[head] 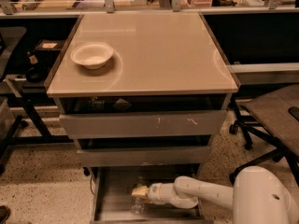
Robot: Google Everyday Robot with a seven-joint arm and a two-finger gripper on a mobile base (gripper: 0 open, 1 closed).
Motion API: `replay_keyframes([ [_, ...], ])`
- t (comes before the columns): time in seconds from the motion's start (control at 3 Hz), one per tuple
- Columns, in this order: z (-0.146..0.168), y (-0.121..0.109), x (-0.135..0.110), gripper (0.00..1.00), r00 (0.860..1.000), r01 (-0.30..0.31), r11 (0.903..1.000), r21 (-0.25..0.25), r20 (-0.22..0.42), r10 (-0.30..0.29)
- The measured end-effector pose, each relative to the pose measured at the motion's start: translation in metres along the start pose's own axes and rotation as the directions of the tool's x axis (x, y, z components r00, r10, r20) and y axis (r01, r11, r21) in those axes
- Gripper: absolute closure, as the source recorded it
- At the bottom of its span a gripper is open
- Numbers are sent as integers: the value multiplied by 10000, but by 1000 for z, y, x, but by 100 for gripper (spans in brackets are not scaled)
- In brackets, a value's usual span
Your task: Place water bottle into bottom drawer
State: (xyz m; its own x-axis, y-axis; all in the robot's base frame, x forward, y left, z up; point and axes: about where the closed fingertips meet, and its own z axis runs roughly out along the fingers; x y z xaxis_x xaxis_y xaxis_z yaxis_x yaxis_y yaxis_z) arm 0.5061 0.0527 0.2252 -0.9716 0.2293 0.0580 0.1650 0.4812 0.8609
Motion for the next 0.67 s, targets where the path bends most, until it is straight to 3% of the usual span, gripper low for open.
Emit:
replay_keyframes([
  [0.67,23,-11,-10,100,9988,280,9995,156,389,-286],
])
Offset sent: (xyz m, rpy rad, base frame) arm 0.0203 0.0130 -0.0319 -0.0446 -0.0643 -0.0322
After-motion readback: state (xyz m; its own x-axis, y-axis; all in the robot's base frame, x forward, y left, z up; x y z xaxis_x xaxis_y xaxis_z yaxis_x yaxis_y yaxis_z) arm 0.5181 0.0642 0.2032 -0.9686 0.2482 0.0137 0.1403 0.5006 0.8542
